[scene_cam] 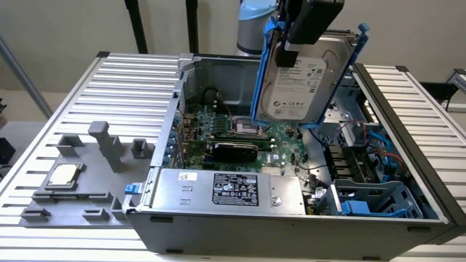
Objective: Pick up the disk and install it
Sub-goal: 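Insert the disk into the insertion slot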
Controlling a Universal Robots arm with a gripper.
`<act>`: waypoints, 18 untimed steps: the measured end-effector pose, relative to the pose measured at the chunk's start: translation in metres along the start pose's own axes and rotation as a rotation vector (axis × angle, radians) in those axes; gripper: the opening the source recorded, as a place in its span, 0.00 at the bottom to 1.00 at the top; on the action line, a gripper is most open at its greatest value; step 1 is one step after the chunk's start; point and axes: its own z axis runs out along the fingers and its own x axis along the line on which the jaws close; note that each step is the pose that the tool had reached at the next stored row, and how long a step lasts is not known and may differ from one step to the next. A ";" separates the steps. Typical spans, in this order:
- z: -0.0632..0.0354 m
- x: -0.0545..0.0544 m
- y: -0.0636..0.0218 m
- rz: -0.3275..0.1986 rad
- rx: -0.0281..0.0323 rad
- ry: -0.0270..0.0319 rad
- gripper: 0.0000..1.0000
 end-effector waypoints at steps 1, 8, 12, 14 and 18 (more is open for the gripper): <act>-0.0003 0.003 -0.0026 0.000 -0.0001 0.0001 0.32; -0.0019 0.022 -0.0194 0.000 -0.0001 0.0001 0.32; -0.0027 0.033 -0.0272 0.000 -0.0001 0.0001 0.32; -0.0031 0.039 -0.0308 0.000 0.0000 0.0001 0.32; -0.0040 0.051 -0.0374 0.000 -0.0001 0.0001 0.32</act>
